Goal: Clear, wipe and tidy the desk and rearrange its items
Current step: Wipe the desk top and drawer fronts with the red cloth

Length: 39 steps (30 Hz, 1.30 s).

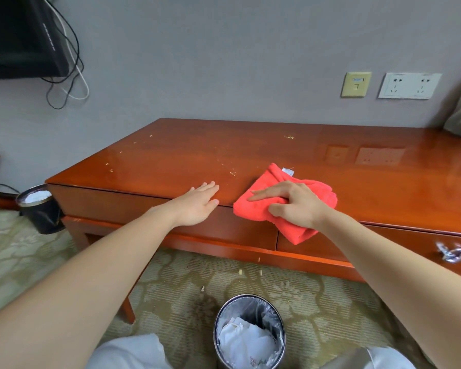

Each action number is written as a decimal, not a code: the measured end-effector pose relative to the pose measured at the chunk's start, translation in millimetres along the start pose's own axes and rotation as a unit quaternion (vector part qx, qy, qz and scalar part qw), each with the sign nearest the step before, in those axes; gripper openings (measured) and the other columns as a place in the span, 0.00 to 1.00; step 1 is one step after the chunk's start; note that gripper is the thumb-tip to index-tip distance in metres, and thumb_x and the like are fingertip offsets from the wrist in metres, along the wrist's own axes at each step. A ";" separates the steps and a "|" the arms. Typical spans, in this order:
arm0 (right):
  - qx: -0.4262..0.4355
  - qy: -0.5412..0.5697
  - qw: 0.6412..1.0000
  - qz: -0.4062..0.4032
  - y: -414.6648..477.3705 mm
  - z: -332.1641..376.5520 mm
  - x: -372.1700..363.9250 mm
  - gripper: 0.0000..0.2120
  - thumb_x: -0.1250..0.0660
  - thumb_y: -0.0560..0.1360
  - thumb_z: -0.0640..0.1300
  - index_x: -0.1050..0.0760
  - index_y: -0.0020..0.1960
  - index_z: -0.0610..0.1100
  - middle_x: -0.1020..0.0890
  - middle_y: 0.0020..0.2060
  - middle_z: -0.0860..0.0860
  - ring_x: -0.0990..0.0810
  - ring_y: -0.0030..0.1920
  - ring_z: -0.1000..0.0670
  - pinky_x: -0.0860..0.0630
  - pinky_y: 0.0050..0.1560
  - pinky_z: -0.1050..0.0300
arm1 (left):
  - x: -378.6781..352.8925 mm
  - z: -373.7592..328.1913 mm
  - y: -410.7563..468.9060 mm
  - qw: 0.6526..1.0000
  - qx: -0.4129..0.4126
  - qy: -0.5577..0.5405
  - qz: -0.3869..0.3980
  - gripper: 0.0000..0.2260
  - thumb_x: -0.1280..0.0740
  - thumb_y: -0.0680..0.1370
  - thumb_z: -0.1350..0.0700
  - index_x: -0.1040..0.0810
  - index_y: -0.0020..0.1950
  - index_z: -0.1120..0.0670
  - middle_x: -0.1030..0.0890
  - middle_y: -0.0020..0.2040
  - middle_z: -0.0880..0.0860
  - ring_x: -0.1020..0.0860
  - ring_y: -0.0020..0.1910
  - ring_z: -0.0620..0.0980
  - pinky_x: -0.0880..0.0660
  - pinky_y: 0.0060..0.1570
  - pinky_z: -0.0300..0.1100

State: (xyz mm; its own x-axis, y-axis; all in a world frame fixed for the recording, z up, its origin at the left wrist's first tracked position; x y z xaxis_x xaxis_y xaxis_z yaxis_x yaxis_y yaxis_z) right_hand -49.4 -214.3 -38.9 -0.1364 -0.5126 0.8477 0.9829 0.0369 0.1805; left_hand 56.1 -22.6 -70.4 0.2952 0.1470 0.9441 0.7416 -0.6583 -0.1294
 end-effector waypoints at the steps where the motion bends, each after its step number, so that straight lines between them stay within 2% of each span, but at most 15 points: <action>1: 0.006 0.006 1.000 0.003 -4.8 -0.4 1.4 0.24 0.42 0.63 0.51 0.22 0.54 0.69 0.20 0.60 0.63 0.24 0.62 0.54 0.32 0.66 0.52 | 0.4 -0.4 -1.7 1.000 0.000 0.000 0.000 0.24 0.51 0.86 0.51 0.52 0.82 0.53 0.55 0.81 0.49 0.56 0.80 0.46 0.58 0.77 0.43; 4: -0.005 0.013 1.000 0.001 -12.0 -9.2 7.7 0.23 0.42 0.64 0.51 0.23 0.54 0.70 0.22 0.60 0.66 0.27 0.66 0.53 0.33 0.68 0.53 | 2.7 -2.3 -2.5 1.000 0.001 0.010 -0.011 0.24 0.50 0.86 0.50 0.50 0.82 0.53 0.52 0.81 0.49 0.53 0.80 0.47 0.55 0.78 0.44; 7: -0.056 -0.024 0.998 -0.021 -6.8 -25.6 16.7 0.25 0.45 0.66 0.55 0.25 0.61 0.69 0.19 0.61 0.56 0.25 0.64 0.45 0.31 0.65 0.48 | 7.6 -6.7 0.6 0.998 0.007 0.026 -0.049 0.24 0.48 0.85 0.47 0.44 0.80 0.53 0.45 0.81 0.50 0.45 0.79 0.50 0.46 0.77 0.49; 10: -0.105 -0.094 0.989 -0.040 -0.6 -44.3 23.5 0.28 0.49 0.68 0.60 0.31 0.68 0.68 0.24 0.67 0.52 0.30 0.68 0.45 0.38 0.68 0.44 | 10.6 -9.7 8.5 0.996 0.006 0.033 -0.082 0.24 0.47 0.85 0.45 0.40 0.78 0.53 0.40 0.78 0.51 0.40 0.76 0.51 0.41 0.74 0.50; 12: -0.138 -0.131 0.980 -0.050 4.1 -58.7 26.3 0.30 0.51 0.69 0.62 0.34 0.71 0.67 0.28 0.71 0.53 0.35 0.72 0.46 0.42 0.70 0.42 | 8.9 -10.2 16.7 0.995 0.000 0.045 -0.084 0.26 0.47 0.84 0.43 0.42 0.79 0.53 0.43 0.80 0.51 0.43 0.78 0.51 0.45 0.75 0.50; 16: -0.215 -0.187 0.956 -0.072 19.2 -85.7 33.5 0.27 0.48 0.75 0.65 0.39 0.74 0.64 0.37 0.76 0.57 0.42 0.77 0.48 0.51 0.74 0.39 | 7.1 -2.9 33.3 0.993 0.019 0.087 -0.075 0.36 0.50 0.81 0.34 0.54 0.82 0.53 0.56 0.82 0.51 0.58 0.80 0.49 0.61 0.78 0.52; 18: -0.240 -0.194 0.949 -0.061 30.0 -90.2 34.1 0.29 0.48 0.75 0.68 0.43 0.75 0.66 0.42 0.77 0.58 0.46 0.78 0.47 0.55 0.74 0.36 | 8.7 6.5 36.4 0.993 0.048 0.097 -0.055 0.43 0.53 0.76 0.28 0.58 0.81 0.53 0.60 0.81 0.51 0.61 0.79 0.49 0.64 0.77 0.55; 22: -0.260 -0.185 0.946 -0.049 48.4 -83.8 24.4 0.30 0.48 0.75 0.68 0.47 0.76 0.66 0.45 0.78 0.58 0.50 0.79 0.46 0.56 0.74 0.34 | 9.2 24.0 35.7 0.993 0.070 0.090 -0.014 0.52 0.56 0.68 0.21 0.60 0.81 0.53 0.62 0.81 0.50 0.63 0.79 0.48 0.65 0.76 0.56; 25: -0.235 -0.181 0.954 -0.044 54.8 -71.3 15.6 0.28 0.47 0.76 0.65 0.44 0.75 0.67 0.43 0.78 0.59 0.48 0.78 0.48 0.56 0.74 0.36 | 6.3 26.3 34.3 0.994 0.071 0.089 0.006 0.52 0.59 0.67 0.21 0.62 0.81 0.53 0.63 0.80 0.50 0.64 0.78 0.47 0.65 0.76 0.54; 28: -0.165 -0.166 0.972 -0.032 53.8 -50.8 7.2 0.24 0.46 0.77 0.62 0.39 0.72 0.69 0.37 0.75 0.61 0.44 0.77 0.51 0.52 0.74 0.40 | 5.8 25.8 33.4 0.993 0.067 0.093 0.010 0.49 0.59 0.69 0.23 0.63 0.81 0.53 0.64 0.80 0.51 0.64 0.78 0.46 0.65 0.77 0.52; 31: -0.112 -0.147 0.983 -0.022 43.9 -29.3 2.1 0.21 0.44 0.77 0.59 0.35 0.70 0.68 0.33 0.73 0.58 0.40 0.75 0.52 0.49 0.73 0.45 | 5.2 24.7 31.4 0.993 0.067 0.096 0.005 0.44 0.58 0.74 0.26 0.62 0.81 0.54 0.63 0.80 0.51 0.64 0.78 0.46 0.64 0.77 0.50; 33: -0.090 -0.135 0.987 -0.011 37.5 -21.0 -3.3 0.23 0.45 0.75 0.62 0.34 0.70 0.68 0.31 0.73 0.55 0.38 0.75 0.52 0.48 0.72 0.47 | 4.4 21.6 28.3 0.993 0.068 0.096 0.002 0.41 0.57 0.77 0.29 0.62 0.81 0.54 0.63 0.80 0.51 0.63 0.79 0.46 0.63 0.77 0.49; 35: -0.069 -0.128 0.989 -0.007 31.9 -14.0 -8.8 0.28 0.49 0.69 0.64 0.33 0.69 0.68 0.30 0.73 0.55 0.38 0.74 0.53 0.46 0.71 0.48 | 3.4 18.3 22.6 0.993 0.067 0.093 0.010 0.40 0.56 0.79 0.31 0.62 0.81 0.55 0.64 0.80 0.51 0.64 0.79 0.46 0.62 0.77 0.48; 39: -0.036 -0.112 0.993 -0.005 16.8 2.6 -15.4 0.28 0.51 0.68 0.62 0.31 0.67 0.70 0.29 0.71 0.59 0.38 0.74 0.56 0.47 0.72 0.50 | 0.5 15.3 5.5 0.995 0.048 0.083 0.023 0.41 0.51 0.79 0.30 0.62 0.81 0.53 0.64 0.80 0.50 0.64 0.78 0.46 0.61 0.78 0.47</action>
State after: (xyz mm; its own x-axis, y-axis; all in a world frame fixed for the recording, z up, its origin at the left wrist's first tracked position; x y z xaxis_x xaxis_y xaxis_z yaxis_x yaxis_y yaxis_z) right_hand -31.1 -203.6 -47.7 -0.1633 -0.3086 0.9371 0.9864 -0.0330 0.1610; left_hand 69.5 -14.8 -75.3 0.2322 -0.0112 0.9726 0.7860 -0.5869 -0.1944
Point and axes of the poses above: each hand's wrist, its own y-axis towards the middle knuckle, its own x-axis out of the back of the hand, z = x × y, the point moved 5 cm from there along y, towards the middle knuckle
